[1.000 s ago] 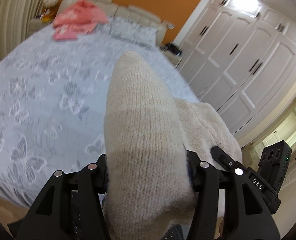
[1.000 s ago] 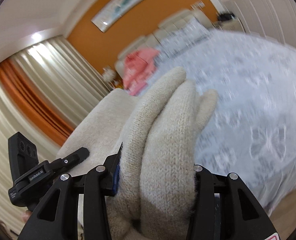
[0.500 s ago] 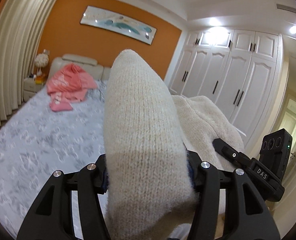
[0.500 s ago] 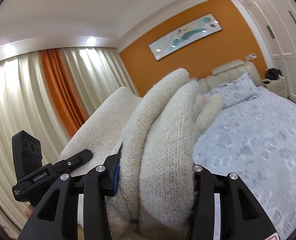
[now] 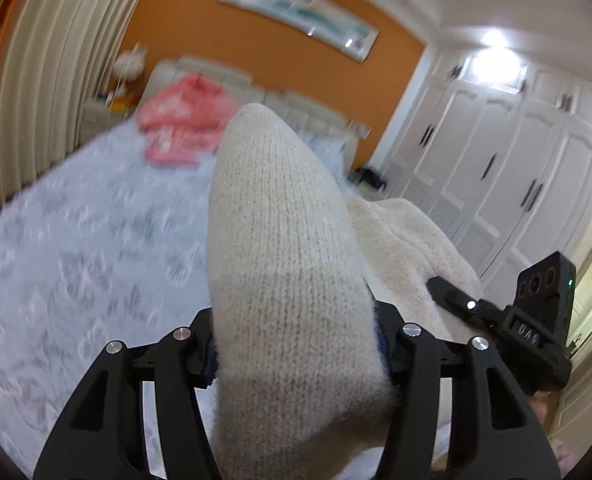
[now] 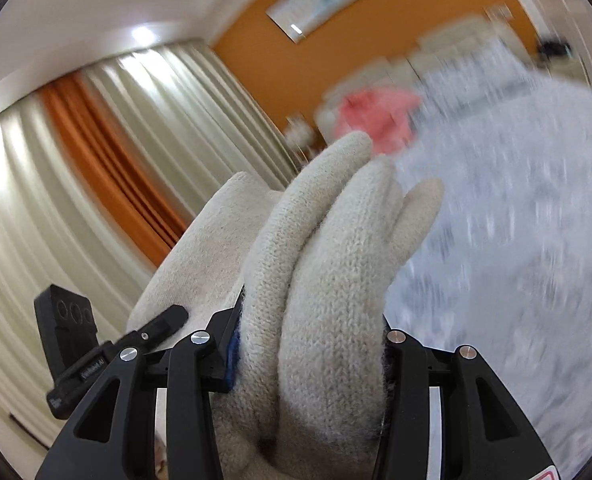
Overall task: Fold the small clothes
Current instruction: 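Lower the folded sweater onto the bed and open both tools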
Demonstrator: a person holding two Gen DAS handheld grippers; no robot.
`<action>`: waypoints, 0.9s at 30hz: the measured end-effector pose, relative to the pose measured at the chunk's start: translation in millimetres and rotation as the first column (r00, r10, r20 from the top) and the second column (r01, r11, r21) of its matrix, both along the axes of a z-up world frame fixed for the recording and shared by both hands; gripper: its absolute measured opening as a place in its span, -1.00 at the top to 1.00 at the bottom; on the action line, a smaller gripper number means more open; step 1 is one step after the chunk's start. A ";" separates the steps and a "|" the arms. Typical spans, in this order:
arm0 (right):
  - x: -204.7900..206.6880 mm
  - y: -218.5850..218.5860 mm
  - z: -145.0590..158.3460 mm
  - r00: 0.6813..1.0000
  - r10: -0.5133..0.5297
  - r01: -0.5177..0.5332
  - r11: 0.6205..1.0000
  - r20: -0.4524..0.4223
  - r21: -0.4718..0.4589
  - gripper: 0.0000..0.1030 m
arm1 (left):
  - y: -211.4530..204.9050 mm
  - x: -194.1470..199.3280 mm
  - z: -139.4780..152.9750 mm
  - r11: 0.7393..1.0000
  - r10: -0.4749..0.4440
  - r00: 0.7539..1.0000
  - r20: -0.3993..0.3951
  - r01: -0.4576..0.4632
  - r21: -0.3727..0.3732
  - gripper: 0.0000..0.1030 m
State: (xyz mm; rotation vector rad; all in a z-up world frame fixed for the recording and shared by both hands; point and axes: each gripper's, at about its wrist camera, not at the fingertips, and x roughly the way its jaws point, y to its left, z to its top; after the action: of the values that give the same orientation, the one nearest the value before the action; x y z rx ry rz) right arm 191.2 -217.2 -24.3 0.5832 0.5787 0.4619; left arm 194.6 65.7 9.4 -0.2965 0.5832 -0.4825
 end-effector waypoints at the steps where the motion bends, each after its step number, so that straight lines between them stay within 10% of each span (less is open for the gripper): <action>1: 6.8 5.3 -24.8 0.999 0.000 -0.001 1.000 -0.051 -0.014 0.15 | 3.0 7.9 -27.1 1.000 0.004 0.999 -0.034 -0.003 0.014 -0.08; 5: 29.7 19.6 -138.0 0.946 0.008 -0.029 0.998 -0.323 -0.061 0.08 | 14.5 32.1 -145.7 0.997 0.075 0.959 -0.273 -0.065 0.047 -0.15; 8: 28.5 20.1 -212.8 0.848 -0.012 -0.055 0.992 -0.529 -0.111 0.03 | 26.2 31.5 -232.2 0.984 0.174 0.860 -0.480 -0.137 0.113 -0.25; 9: 20.7 17.5 -217.0 0.854 -0.009 -0.046 0.995 -0.521 -0.092 0.01 | 31.7 24.6 -239.9 0.985 0.172 0.860 -0.480 -0.148 0.088 -0.37; 16: -18.9 6.5 -149.4 0.928 -0.064 0.009 0.989 -0.366 -0.149 -0.06 | 59.2 -18.9 -206.6 0.971 0.227 0.895 -0.384 -0.239 0.017 -0.70; 21: -12.2 45.6 -157.2 0.900 0.013 -0.155 0.944 -0.436 -0.291 -0.06 | 51.2 -29.0 -190.9 0.965 0.256 0.892 -0.374 -0.260 0.039 -0.71; 22: -8.4 48.2 -169.4 0.880 0.001 -0.173 0.932 -0.474 -0.320 0.11 | 46.7 -26.0 -191.2 0.966 0.256 0.893 -0.370 -0.255 0.051 -0.72; 23: -3.6 48.9 -177.0 0.869 0.004 -0.183 0.932 -0.495 -0.314 0.70 | 44.6 -27.3 -190.5 0.966 0.255 0.893 -0.370 -0.248 0.068 -0.72; 27: 3.8 47.8 -149.2 0.897 -0.006 -0.144 0.941 -0.441 -0.306 0.74 | 29.0 -30.9 -194.2 0.968 0.238 0.899 -0.367 -0.187 0.169 -0.72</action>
State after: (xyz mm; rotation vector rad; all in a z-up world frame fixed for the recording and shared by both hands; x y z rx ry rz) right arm 195.0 -169.4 -173.4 0.3389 1.0899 0.2881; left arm 163.7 94.7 -184.8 -0.3295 0.9517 -0.1696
